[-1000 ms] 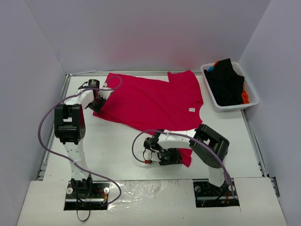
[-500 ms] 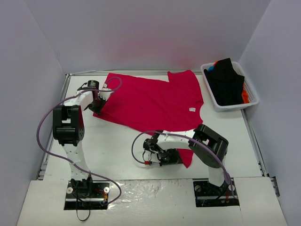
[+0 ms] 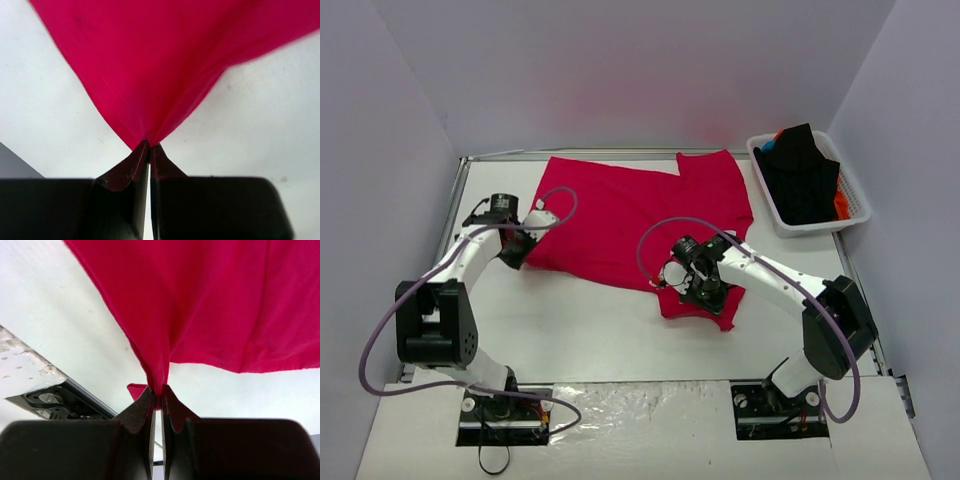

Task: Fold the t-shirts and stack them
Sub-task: Grap the side of the flattened tshirt closest away from the robot with both arms, then fold the flattened tshirt in 1/3 of the way

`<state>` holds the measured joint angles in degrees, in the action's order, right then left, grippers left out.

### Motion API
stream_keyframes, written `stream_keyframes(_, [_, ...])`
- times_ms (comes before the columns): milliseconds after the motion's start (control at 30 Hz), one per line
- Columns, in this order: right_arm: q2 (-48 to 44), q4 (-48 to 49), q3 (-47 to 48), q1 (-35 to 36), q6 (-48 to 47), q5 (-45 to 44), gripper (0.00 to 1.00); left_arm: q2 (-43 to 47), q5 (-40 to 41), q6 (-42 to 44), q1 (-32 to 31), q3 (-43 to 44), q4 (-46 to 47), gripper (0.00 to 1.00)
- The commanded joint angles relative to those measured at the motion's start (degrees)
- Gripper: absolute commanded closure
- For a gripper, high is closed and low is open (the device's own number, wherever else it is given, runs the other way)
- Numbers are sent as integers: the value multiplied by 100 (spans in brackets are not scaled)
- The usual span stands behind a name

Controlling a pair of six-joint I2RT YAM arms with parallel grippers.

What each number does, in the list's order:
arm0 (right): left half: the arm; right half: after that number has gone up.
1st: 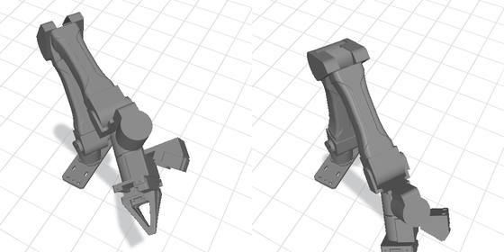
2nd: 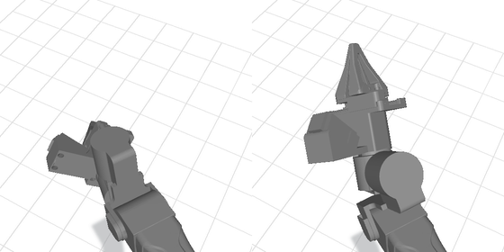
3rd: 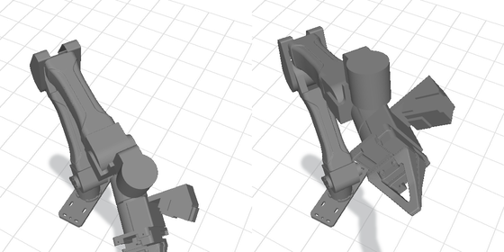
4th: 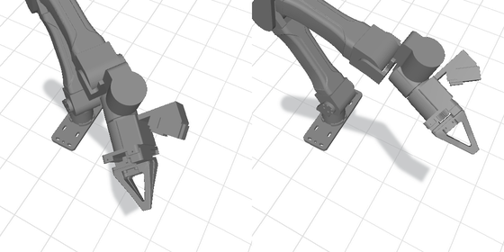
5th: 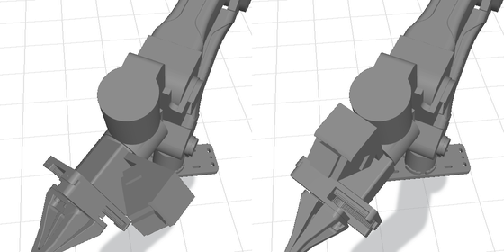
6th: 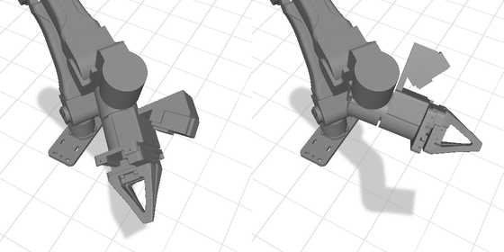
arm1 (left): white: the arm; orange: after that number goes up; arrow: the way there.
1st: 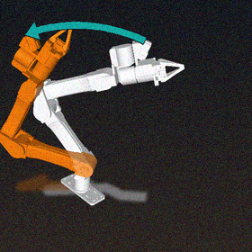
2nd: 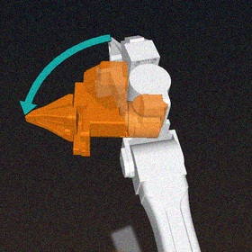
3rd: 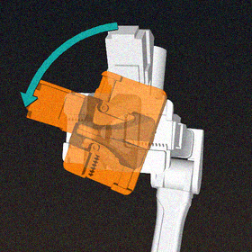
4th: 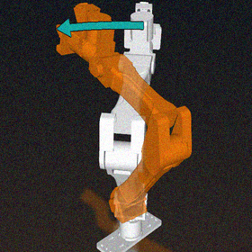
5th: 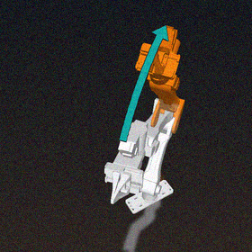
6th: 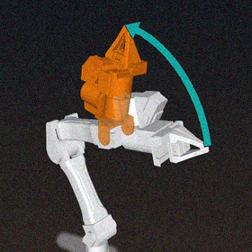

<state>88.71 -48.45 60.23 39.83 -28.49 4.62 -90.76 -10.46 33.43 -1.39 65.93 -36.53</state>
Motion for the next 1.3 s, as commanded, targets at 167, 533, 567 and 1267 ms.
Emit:
stream_keyframes(167, [-196, -666, -328, -46, 45, 109, 100, 1665, 184, 989, -107, -1485, -442, 97])
stream_keyframes(533, [-204, -1211, 419, -274, 72, 109, 100, 2660, 430, 1473, -99, -2418, -268, 98])
stream_keyframes(567, [-187, -1211, 550, -318, 63, 92, 100, 2625, 465, 1482, -99, -2444, -206, 98])
stream_keyframes(1267, [1834, -894, 3591, -1847, -886, -445, 100, 1132, 431, 524, -63, -688, 15, 98])
